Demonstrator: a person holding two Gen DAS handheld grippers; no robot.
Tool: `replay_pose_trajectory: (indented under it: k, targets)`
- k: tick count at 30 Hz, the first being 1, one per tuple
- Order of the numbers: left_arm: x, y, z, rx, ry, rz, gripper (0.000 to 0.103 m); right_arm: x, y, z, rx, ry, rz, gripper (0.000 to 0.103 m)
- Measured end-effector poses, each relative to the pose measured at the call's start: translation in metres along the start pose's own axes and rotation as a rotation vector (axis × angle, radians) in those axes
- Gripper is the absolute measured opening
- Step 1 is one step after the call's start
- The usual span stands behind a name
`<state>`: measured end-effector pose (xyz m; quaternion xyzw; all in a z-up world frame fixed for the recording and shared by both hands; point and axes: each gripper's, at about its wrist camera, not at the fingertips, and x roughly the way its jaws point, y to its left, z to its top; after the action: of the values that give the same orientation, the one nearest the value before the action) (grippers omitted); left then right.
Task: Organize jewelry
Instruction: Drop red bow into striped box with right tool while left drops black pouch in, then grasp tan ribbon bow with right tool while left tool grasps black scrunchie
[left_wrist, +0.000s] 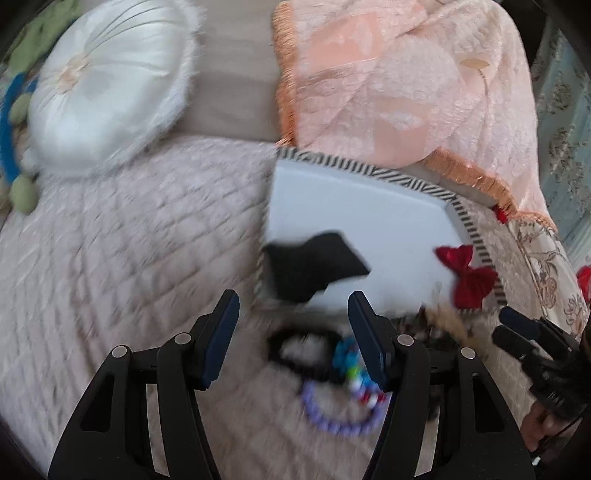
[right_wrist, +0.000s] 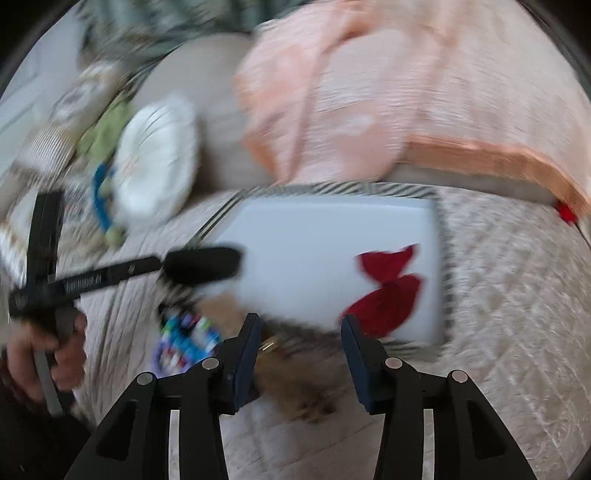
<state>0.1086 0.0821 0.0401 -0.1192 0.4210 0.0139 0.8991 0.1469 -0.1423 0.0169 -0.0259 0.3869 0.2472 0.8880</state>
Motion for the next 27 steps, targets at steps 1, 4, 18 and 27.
replay_pose_trajectory:
  k: [1,4,18,27]
  targets:
    - [-0.004,0.003,-0.003,-0.009,-0.004,0.0,0.061,0.004,0.005,-0.003,-0.027,0.005,-0.002,0.043]
    - [-0.013,0.013,-0.011,-0.024,-0.008,0.03,0.061,0.017,0.014,-0.011,-0.07,0.04,0.002,0.043]
    - [0.008,0.013,-0.032,0.0,0.088,0.092,0.061,0.006,0.024,-0.021,-0.085,0.053,-0.042,0.017]
    - [0.034,0.016,-0.025,-0.015,0.09,0.141,0.061,-0.033,-0.021,-0.041,0.161,0.072,-0.11,0.017]
